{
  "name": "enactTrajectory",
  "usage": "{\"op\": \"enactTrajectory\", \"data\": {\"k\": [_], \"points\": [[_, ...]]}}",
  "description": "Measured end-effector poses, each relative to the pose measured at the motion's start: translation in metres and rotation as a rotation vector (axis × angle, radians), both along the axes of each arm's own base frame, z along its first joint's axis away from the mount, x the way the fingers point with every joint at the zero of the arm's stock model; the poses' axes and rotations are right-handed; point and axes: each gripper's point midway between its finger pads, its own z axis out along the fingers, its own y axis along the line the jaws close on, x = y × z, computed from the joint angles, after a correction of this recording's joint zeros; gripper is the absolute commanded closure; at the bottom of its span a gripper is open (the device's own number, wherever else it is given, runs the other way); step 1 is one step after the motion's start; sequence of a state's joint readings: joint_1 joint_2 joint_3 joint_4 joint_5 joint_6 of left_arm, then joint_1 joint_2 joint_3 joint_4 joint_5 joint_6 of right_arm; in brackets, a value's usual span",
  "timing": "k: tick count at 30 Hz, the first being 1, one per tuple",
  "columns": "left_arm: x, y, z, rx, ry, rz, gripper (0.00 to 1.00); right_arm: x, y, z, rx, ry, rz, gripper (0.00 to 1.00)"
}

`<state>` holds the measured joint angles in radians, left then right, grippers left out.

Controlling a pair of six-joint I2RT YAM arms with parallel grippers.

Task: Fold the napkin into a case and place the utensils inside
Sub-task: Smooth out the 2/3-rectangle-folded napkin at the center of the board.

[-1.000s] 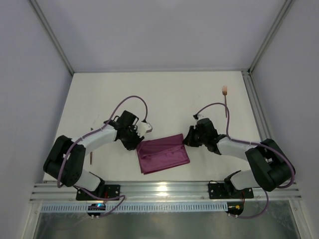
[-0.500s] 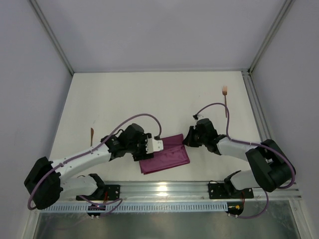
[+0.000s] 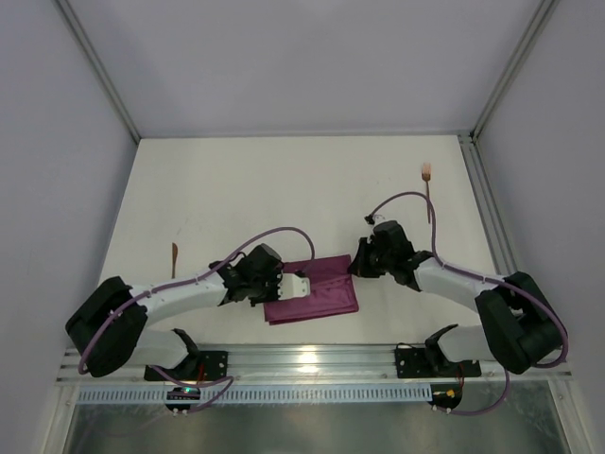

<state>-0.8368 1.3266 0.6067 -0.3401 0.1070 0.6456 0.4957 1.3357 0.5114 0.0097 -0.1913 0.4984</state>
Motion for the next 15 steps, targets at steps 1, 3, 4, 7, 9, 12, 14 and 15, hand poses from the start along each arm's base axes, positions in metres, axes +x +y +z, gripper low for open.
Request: {"op": "enactTrajectory", "data": {"k": [1,3,4,7,9,12,14,15], "points": [[0.000,0.000,0.000,-0.001,0.000,0.001,0.89,-0.001,0.000,0.002,0.001,-0.001,0.004,0.96],[0.001,-0.001,-0.001,-0.003,-0.002,0.003,0.97,-0.002,0.001,0.009,0.006,-0.010,0.015,0.96],[0.001,-0.001,-0.001,-0.005,-0.002,0.006,0.99,-0.004,0.002,0.012,0.009,-0.014,0.022,0.96],[0.004,-0.003,-0.001,-0.008,-0.009,0.010,1.00,-0.008,0.005,0.018,0.022,-0.020,0.041,0.96],[0.005,-0.003,-0.001,-0.009,-0.013,0.012,1.00,-0.010,0.005,0.018,0.029,-0.021,0.047,0.96],[0.005,-0.003,-0.001,-0.011,-0.014,0.013,1.00,-0.019,0.003,0.007,0.029,0.007,0.050,0.96],[0.005,-0.003,-0.001,-0.010,-0.014,0.012,0.98,-0.026,0.000,-0.004,0.022,0.036,0.046,0.96],[0.005,-0.003,-0.001,-0.009,-0.015,0.011,0.97,-0.030,-0.003,-0.011,0.013,0.053,0.043,0.96]]}}
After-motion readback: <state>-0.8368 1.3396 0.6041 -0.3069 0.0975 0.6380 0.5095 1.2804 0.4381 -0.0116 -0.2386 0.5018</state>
